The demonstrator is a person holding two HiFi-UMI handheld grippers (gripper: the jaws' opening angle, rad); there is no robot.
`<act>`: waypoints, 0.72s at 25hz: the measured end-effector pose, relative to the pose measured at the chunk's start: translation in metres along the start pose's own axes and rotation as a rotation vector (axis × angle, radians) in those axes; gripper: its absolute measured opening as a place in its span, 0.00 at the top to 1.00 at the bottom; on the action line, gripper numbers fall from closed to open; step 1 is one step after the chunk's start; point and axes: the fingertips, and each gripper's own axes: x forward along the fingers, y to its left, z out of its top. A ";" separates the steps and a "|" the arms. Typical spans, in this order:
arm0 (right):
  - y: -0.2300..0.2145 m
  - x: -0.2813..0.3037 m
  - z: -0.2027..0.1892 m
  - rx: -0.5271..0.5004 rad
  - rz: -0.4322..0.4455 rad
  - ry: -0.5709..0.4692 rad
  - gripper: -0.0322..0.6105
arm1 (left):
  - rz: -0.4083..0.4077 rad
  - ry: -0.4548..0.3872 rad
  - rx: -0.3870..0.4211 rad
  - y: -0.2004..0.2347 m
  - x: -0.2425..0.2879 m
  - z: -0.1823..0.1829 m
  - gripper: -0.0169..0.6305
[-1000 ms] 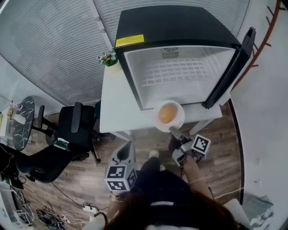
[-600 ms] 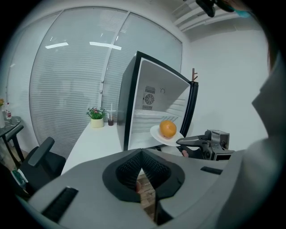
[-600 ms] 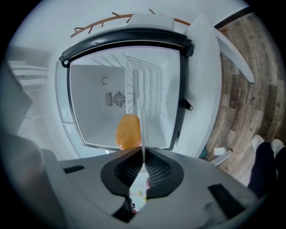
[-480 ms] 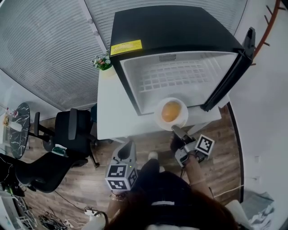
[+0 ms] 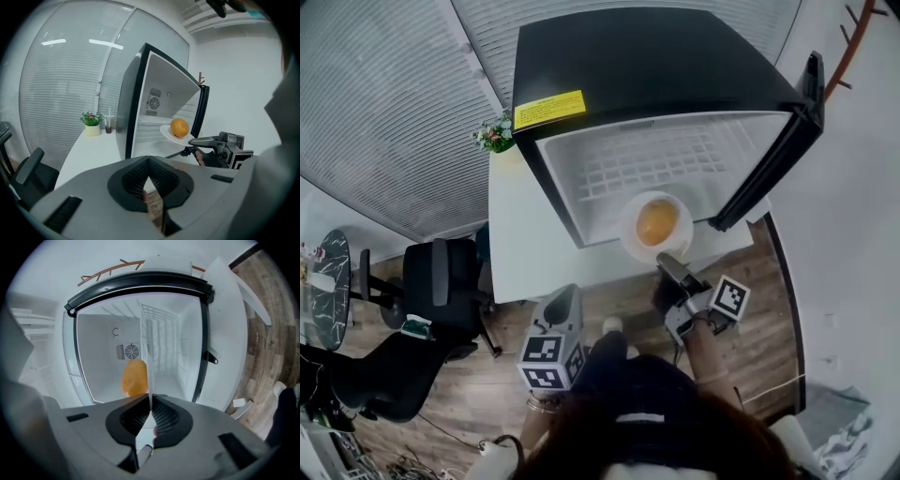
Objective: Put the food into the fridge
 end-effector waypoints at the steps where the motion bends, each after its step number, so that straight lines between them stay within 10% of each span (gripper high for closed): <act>1: 0.001 0.000 0.002 -0.003 0.001 -0.005 0.94 | -0.008 0.001 0.000 -0.001 0.003 0.001 0.98; 18: 0.027 0.002 0.021 -0.005 0.026 -0.095 0.94 | -0.112 -0.006 0.029 -0.007 0.032 0.028 0.98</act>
